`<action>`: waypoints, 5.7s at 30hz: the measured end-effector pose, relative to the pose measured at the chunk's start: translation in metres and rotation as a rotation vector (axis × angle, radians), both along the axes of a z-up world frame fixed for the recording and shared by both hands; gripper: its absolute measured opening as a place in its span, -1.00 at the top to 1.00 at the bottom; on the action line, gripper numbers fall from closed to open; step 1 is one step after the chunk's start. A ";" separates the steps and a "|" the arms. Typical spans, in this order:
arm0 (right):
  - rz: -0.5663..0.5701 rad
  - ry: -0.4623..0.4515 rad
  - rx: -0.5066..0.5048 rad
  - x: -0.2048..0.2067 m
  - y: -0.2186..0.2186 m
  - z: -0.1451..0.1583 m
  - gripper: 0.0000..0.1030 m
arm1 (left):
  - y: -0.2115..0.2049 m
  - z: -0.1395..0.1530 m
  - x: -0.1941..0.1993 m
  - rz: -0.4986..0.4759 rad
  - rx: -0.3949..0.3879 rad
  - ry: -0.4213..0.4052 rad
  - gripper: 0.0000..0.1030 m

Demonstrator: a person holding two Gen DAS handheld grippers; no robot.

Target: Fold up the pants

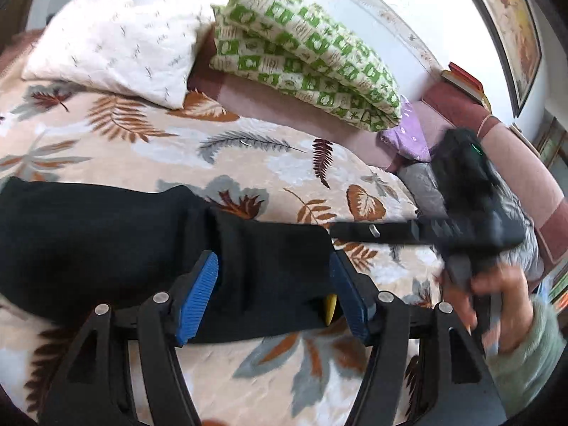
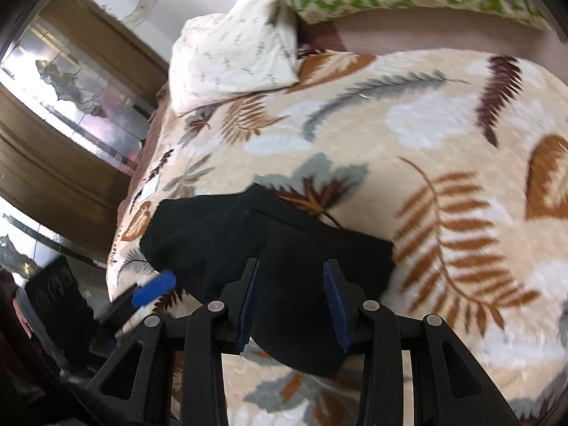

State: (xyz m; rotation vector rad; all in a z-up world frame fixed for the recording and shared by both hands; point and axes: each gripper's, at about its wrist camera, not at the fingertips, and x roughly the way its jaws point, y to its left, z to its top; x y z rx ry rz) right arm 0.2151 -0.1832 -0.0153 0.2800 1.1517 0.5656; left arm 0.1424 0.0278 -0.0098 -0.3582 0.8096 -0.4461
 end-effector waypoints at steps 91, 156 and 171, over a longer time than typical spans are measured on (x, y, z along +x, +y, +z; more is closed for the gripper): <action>-0.058 -0.100 -0.141 -0.054 0.017 -0.060 0.36 | -0.018 -0.063 0.028 -0.169 0.202 0.073 0.92; 0.350 0.119 -0.520 0.083 0.397 -0.056 0.32 | 0.201 -0.072 -0.017 0.269 -0.038 0.110 0.47; 0.392 -0.017 -0.418 0.069 0.369 -0.010 0.46 | 0.193 -0.045 -0.031 0.267 -0.032 0.039 0.51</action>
